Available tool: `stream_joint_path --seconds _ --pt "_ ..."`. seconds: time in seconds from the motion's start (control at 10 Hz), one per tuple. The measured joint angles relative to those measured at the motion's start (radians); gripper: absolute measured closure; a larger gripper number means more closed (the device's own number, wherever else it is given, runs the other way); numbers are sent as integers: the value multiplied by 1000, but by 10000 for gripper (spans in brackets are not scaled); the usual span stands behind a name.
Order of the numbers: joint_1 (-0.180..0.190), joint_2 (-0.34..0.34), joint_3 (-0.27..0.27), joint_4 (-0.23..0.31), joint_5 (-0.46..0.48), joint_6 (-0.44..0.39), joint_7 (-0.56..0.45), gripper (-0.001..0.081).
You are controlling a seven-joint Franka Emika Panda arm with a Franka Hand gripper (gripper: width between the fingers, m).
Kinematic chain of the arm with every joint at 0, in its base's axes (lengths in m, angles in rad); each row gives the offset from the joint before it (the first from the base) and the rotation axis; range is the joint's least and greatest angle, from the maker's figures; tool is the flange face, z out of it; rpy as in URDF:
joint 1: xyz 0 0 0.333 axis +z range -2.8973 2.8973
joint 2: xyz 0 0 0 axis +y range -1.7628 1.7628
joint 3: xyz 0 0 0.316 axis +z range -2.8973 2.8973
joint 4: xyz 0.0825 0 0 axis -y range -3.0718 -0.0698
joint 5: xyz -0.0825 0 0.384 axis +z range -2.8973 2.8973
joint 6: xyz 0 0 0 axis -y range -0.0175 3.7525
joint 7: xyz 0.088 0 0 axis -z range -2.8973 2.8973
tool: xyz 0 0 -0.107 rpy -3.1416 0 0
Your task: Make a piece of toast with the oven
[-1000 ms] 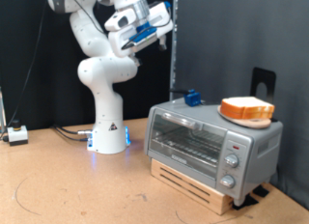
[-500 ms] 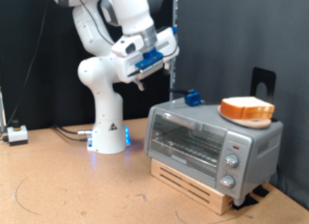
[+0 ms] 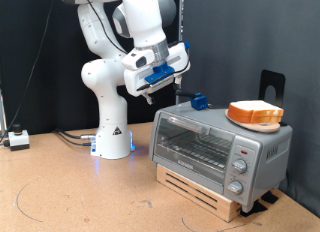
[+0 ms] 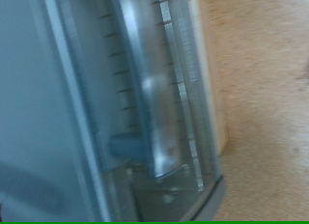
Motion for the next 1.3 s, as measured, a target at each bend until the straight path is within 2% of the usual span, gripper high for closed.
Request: stream_joint_path --seconds 0.1,0.3,0.5,0.8,1.0,1.3 --pt "12 -3 -15 -3 24 -3 -54 -3" --pt "16 -5 -11 -35 23 30 -103 -3" --pt "16 8 9 -91 -5 83 -103 -3" --pt "16 59 41 -163 -6 214 -100 -3" --pt "20 102 54 -185 10 295 -99 -3" --pt "21 134 54 -183 26 333 -99 -3"
